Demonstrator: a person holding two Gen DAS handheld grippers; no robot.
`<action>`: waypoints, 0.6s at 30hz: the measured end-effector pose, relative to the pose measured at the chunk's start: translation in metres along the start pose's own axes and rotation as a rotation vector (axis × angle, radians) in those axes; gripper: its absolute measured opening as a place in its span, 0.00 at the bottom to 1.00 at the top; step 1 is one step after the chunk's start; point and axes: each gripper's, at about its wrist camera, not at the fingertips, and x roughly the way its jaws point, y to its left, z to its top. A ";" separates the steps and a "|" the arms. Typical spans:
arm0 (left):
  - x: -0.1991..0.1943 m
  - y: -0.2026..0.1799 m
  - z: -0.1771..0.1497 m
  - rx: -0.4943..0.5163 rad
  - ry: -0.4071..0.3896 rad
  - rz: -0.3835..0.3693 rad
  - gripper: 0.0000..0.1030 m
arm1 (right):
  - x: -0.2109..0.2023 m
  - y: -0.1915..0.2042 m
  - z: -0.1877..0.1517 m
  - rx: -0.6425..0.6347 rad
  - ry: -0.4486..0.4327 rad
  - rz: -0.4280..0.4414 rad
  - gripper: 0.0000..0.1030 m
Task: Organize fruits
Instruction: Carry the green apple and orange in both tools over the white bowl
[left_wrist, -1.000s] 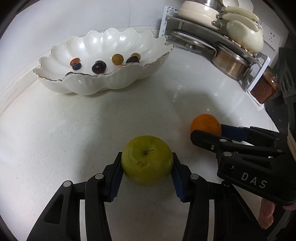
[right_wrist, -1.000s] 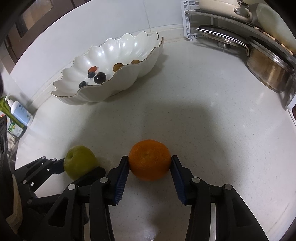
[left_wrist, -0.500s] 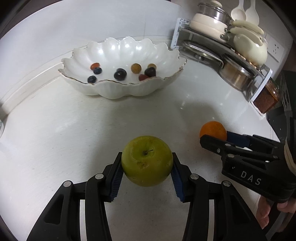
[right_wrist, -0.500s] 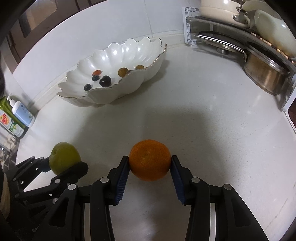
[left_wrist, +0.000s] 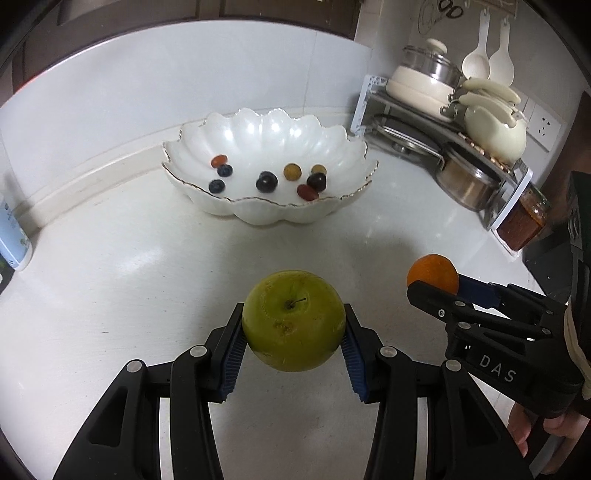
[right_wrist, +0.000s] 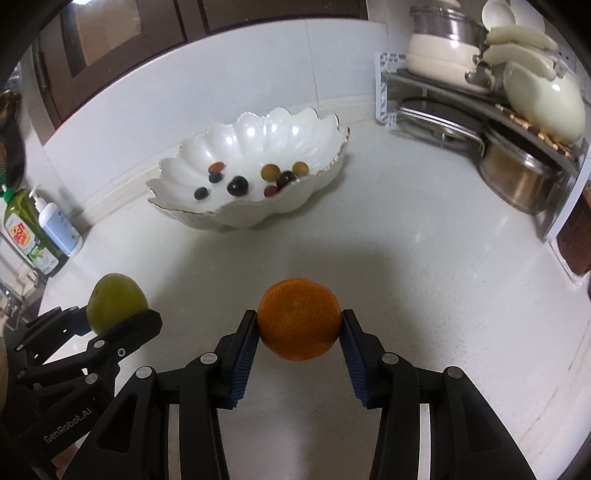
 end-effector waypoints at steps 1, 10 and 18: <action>-0.003 0.001 0.000 -0.001 -0.004 0.000 0.46 | -0.002 0.002 0.001 -0.001 -0.005 0.002 0.44; -0.032 0.007 0.005 -0.012 -0.066 0.002 0.46 | -0.029 0.018 0.005 -0.017 -0.067 0.016 0.44; -0.051 0.009 0.011 -0.011 -0.112 0.007 0.46 | -0.049 0.029 0.012 -0.028 -0.128 0.026 0.44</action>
